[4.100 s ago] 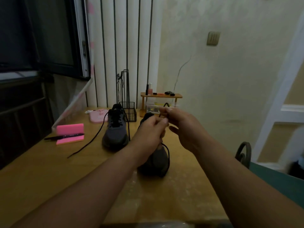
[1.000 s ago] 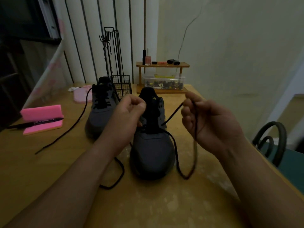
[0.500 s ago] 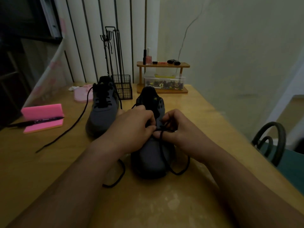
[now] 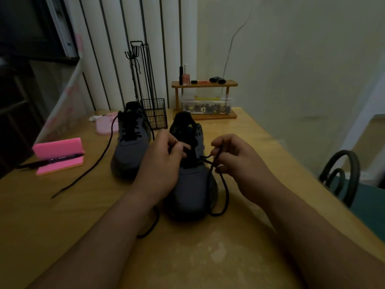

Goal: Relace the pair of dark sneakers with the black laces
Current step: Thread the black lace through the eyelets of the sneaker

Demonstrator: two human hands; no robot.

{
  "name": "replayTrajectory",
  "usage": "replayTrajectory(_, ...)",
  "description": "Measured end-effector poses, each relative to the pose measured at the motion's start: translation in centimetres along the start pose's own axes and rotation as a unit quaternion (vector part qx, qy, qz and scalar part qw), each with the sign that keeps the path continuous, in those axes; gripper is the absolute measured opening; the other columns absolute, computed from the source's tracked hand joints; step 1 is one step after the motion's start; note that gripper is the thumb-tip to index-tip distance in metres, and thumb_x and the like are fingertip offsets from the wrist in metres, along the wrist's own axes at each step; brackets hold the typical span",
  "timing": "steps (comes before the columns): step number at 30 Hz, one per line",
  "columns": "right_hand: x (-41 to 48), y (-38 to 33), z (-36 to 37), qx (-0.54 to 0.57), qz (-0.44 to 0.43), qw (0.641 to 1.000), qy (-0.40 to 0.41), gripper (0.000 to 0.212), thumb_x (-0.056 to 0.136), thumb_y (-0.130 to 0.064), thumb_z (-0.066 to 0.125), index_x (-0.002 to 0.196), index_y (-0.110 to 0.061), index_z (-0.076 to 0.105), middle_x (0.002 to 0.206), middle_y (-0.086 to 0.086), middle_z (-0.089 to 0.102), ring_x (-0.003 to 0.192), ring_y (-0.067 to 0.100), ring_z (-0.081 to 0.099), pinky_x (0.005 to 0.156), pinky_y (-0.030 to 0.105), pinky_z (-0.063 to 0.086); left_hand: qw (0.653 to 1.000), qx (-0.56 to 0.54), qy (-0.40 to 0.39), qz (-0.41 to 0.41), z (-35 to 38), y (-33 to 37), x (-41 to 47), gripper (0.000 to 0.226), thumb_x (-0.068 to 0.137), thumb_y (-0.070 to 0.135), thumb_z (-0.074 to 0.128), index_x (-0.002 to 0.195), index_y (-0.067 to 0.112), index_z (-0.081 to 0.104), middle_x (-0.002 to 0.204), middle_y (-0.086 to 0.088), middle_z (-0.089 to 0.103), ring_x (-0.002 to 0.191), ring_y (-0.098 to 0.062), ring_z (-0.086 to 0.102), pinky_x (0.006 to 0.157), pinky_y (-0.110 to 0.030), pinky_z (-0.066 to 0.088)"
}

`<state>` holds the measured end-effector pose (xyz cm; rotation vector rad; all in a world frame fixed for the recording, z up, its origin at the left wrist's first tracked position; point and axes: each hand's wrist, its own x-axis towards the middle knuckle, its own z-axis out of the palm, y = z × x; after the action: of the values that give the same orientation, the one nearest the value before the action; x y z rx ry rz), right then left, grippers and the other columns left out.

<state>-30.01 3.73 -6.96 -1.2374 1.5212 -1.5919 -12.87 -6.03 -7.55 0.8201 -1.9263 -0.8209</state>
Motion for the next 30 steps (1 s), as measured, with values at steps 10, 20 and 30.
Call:
replayTrajectory(10,0.5,0.8,2.9,-0.174,0.028,0.984,0.001,0.046,0.084,-0.038,0.083,0.106,-0.017,0.049,0.084,-0.003,0.063,0.076,0.012,0.062,0.064,0.034,0.049,0.959,-0.258,0.045,-0.111,-0.9,-0.1,1.0,0.016,0.11,0.016,0.046,0.095,0.015,0.053,0.077,0.003,0.067,0.083,-0.018,0.066,0.08,-0.035,0.055)
replayTrajectory(20,-0.4,0.8,1.6,-0.12,-0.025,0.992,0.004,0.03,0.096,-0.048,0.069,0.106,-0.02,0.06,0.092,0.005,0.067,0.083,0.019,0.068,0.073,0.041,0.056,0.987,0.134,-0.089,0.012,-2.6,0.2,-0.3,0.016,0.098,0.05,0.063,0.099,0.037,0.055,0.09,0.009,0.059,0.077,-0.007,0.057,0.062,-0.032,0.046)
replayTrajectory(30,-0.3,1.2,0.8,-0.093,0.025,0.991,-0.093,0.042,0.088,-0.039,0.08,0.114,-0.016,0.058,0.082,0.002,0.063,0.061,0.01,0.062,0.053,0.02,0.045,0.946,0.302,-0.101,0.062,-3.1,1.2,-0.1,0.023,0.097,0.057,0.058,0.102,0.039,0.044,0.084,0.011,0.061,0.076,-0.011,0.06,0.065,-0.038,0.052)
